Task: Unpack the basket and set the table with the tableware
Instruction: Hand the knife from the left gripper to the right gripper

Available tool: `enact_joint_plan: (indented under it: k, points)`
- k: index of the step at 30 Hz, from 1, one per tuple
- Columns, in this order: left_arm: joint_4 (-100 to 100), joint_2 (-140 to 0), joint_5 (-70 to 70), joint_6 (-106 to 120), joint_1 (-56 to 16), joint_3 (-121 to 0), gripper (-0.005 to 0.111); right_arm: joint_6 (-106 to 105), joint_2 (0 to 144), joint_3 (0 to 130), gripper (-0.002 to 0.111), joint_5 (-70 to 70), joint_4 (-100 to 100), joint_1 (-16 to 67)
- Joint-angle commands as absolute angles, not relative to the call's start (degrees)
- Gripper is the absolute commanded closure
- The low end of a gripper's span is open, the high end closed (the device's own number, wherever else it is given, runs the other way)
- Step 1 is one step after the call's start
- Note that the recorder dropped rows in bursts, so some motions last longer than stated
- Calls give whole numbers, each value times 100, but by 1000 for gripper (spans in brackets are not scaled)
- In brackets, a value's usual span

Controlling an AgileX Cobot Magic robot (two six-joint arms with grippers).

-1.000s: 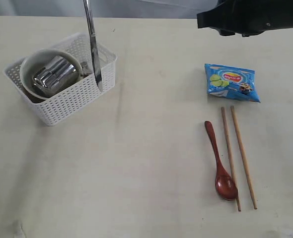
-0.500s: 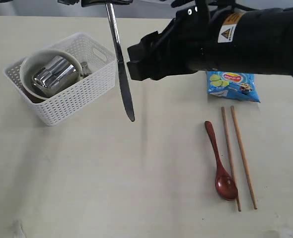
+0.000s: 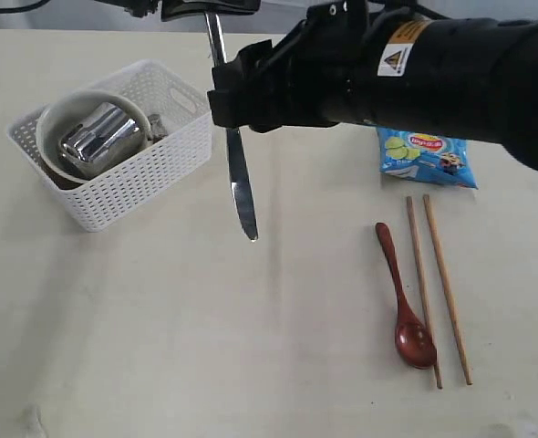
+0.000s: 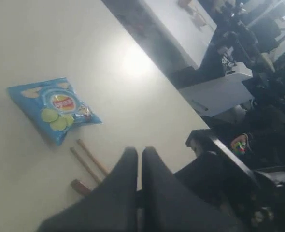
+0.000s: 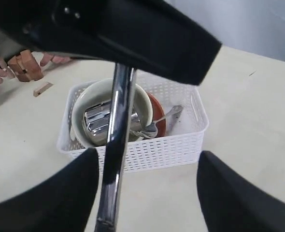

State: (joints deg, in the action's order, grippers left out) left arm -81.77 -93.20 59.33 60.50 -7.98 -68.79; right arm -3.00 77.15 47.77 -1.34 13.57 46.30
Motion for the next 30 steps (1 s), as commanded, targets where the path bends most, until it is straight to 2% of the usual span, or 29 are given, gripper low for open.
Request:
enact_joint_plan:
  k: [1,7,9,19,21,24,30]
  points:
    - [-8392,-9273,5912,6193,-801,-6845,107,-96,7939,4752,51,207,1387,4692]
    - [-8392,-9273,5912,6193,-801,-6845,107,86,8211,4763,52,609,1387,4692]
    - [-8392,-9273,5904,6193,-801,-6845,107,86,8275,4790,58,589,1387,4692]
    - [-8382,-9336,5679,6193,-801,-6845,107,259,8319,4790,108,769,1398,4692]
    - [-8359,-9336,5541,6168,-801,-6845,106,310,8319,4790,109,769,1396,4692]
    - [-8348,-9336,5405,6146,-801,-6845,98,381,8319,4790,109,769,1396,4692]
    - [-8308,-9336,5213,6146,-801,-6845,67,381,8319,4790,109,756,1653,4692]
